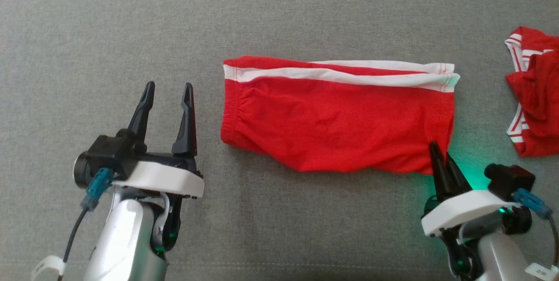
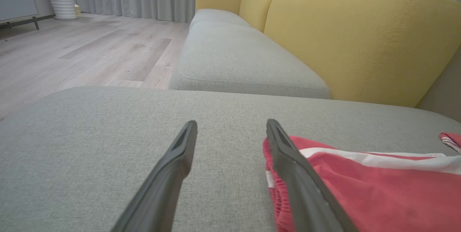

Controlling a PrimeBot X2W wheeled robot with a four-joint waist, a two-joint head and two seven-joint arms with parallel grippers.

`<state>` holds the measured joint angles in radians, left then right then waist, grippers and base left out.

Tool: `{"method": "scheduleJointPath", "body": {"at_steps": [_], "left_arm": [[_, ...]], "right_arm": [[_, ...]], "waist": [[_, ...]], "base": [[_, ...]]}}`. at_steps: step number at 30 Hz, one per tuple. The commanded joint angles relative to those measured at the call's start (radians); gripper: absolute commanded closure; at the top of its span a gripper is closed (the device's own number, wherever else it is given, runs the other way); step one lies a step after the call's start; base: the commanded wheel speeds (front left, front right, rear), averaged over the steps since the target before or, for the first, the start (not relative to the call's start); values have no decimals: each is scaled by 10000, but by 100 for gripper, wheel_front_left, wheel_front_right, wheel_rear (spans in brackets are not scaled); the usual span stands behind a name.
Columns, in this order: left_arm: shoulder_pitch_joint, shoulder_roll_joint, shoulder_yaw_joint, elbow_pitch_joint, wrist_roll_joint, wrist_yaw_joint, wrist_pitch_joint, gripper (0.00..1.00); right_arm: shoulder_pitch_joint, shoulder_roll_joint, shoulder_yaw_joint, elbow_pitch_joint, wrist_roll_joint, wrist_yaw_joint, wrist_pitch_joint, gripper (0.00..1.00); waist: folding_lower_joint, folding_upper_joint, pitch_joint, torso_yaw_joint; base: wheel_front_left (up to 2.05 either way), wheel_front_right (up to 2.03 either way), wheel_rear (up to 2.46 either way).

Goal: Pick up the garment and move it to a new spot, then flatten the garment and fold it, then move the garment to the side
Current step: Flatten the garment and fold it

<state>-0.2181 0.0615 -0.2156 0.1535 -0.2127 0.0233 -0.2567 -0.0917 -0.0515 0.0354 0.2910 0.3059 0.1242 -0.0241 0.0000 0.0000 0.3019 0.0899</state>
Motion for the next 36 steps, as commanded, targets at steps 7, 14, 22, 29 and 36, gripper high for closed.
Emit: {"method": "scheduleJointPath", "body": {"at_steps": [7,14,22,29,36], "left_arm": [[-69,155,215,-286,56,-4,-51,0],[-126,100,102,-297,-39,-26,-51,0],[-240,-2,-115,-195,-169,-30,-51,0],[-275,-66,-366,-139,-285,5,-51,0],[-288,-97,-571,-102,-451,94,-51,0]], "right_arm": [[287,10,-206,-703,309,65,154,100],[151,11,-220,-1042,178,65,437,100],[-829,12,872,-2933,-436,65,1708,100],[-2439,12,3471,-2695,-10,65,2620,100],[-2899,12,5183,-1000,1055,65,2323,100]], "waist": [[0,0,-104,-54],[0,0,-165,88],[0,0,-378,625],[0,0,-447,1164],[0,0,-362,1597]], "base": [[0,0,0],[0,0,0],[0,0,0],[0,0,0],[0,0,0]]}}
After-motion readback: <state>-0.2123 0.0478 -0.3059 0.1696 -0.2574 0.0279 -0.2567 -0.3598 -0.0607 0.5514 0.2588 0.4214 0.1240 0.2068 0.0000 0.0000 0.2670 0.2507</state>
